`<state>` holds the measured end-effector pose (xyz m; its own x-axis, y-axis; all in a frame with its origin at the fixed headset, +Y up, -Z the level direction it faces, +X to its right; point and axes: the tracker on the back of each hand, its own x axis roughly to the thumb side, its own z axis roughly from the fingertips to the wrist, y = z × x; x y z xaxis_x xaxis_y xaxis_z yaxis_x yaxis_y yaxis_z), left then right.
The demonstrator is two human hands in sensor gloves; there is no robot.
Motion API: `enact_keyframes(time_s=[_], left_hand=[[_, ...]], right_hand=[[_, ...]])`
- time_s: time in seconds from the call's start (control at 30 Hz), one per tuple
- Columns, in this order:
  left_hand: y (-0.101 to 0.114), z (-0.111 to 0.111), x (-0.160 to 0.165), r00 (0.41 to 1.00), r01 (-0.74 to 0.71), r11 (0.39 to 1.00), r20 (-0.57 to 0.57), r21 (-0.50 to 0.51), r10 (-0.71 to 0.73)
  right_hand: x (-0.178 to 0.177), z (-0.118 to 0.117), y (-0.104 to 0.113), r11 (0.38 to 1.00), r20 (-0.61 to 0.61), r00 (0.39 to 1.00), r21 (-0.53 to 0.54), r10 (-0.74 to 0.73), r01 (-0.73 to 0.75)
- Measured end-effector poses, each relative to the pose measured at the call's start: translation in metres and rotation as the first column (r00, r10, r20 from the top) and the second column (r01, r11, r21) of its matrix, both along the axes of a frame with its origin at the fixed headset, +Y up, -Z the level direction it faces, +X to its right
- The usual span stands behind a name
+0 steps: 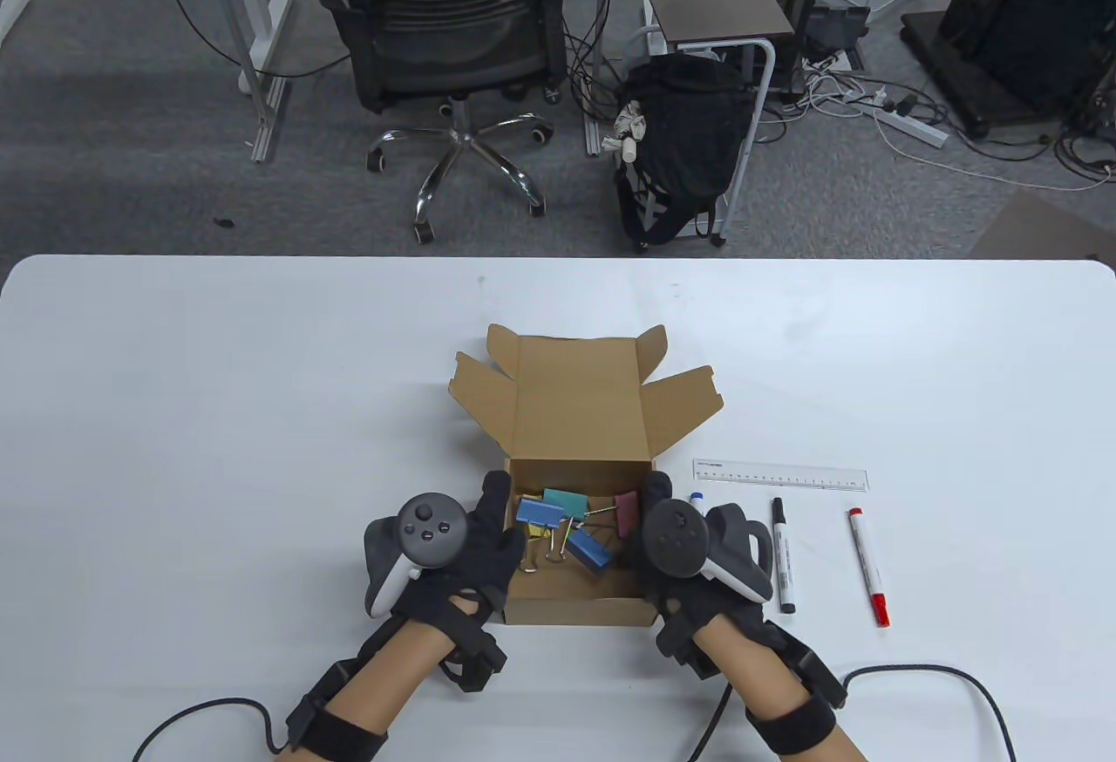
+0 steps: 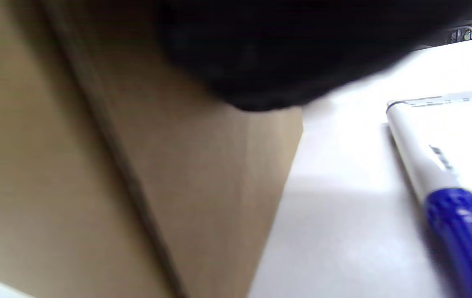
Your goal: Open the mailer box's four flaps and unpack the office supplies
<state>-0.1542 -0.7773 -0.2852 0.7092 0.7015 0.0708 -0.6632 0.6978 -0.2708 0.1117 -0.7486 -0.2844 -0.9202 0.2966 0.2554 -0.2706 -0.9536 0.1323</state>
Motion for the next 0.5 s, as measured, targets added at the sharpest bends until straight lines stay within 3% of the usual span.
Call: enact_keyframes(time_s=[0.1,0.2,0.23,0.27,0.37,0.5], left_hand=[[0.016,0.002,0.001,0.998,0.059,0.997,0.001,0.047,-0.059],[0.049,0.004,0.016,0.973,0.23,0.934,-0.036,0.274,-0.229],[0.057,0.004,0.021,0.963,0.263,0.919,-0.027,0.293,-0.267],[0.067,0.004,0.029,0.956,0.282,0.916,-0.007,0.284,-0.292],[0.076,-0.008,0.053,0.942,0.321,0.942,0.068,0.097,-0.328],[0.075,-0.032,0.075,0.875,0.482,0.876,0.061,-0.025,-0.48]], right_hand=[[-0.001,0.0,0.0,1.0,-0.003,1.0,-0.008,0.008,-0.008],[-0.001,0.0,-0.001,1.0,-0.006,1.0,-0.003,0.001,-0.001],[0.0,-0.001,-0.001,1.0,-0.007,1.0,-0.006,0.0,0.0],[-0.001,-0.001,-0.001,1.0,-0.008,1.0,-0.007,0.0,0.0],[-0.001,-0.001,-0.001,1.0,-0.007,1.0,-0.009,0.003,-0.003],[-0.001,-0.001,-0.001,1.0,-0.008,1.0,-0.008,-0.002,0.002]])
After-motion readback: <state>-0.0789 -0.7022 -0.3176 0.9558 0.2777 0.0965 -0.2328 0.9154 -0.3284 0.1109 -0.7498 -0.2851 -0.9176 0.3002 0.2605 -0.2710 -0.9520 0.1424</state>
